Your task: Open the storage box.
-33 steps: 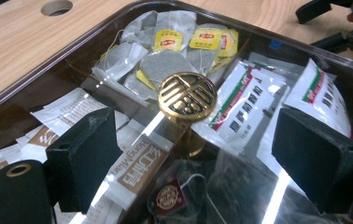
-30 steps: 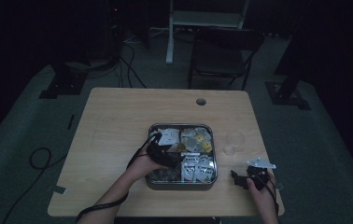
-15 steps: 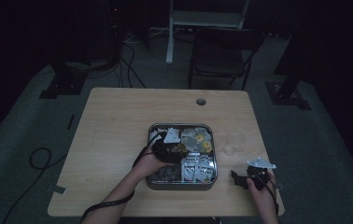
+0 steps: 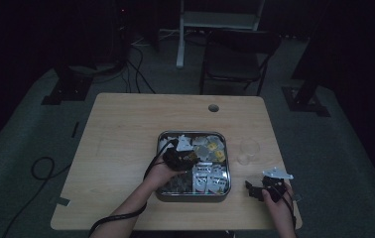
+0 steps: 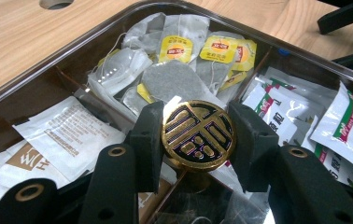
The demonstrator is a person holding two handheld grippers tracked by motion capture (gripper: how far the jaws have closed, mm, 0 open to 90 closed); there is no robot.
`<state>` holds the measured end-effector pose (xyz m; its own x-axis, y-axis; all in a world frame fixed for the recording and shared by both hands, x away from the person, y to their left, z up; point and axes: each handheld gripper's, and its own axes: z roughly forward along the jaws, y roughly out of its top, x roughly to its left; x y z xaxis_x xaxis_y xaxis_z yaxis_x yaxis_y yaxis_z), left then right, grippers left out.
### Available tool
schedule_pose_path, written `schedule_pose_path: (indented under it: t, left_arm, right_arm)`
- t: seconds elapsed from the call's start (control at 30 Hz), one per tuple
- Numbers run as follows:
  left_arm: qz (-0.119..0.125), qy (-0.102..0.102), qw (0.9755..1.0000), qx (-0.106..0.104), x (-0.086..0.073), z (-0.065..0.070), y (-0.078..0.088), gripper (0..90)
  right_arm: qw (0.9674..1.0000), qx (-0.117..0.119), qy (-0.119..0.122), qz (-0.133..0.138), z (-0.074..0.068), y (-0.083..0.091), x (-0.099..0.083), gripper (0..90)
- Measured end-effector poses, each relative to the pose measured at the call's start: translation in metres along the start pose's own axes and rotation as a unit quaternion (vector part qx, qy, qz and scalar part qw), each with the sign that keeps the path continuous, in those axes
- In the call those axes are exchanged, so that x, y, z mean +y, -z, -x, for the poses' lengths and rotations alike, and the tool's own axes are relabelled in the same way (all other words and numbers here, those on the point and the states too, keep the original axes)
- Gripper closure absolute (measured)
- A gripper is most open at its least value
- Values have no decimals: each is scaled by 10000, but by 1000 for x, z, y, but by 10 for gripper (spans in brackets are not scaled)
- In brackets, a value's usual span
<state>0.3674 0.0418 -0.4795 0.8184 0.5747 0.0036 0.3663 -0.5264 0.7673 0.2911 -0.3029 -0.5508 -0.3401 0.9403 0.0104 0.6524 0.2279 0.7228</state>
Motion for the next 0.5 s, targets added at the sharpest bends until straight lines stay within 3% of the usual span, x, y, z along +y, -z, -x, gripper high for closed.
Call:
schedule_pose_path:
  t: [0.13,0.5]
  left_arm:
    - [46,-118,9999,92,-1,2,0,594]
    - [75,-110,9999,67,1,2,4,597]
  right_arm:
    - [10000,-1,-1,1,0,0,0,113]
    - [10000,0,-1,1,0,0,0,113]
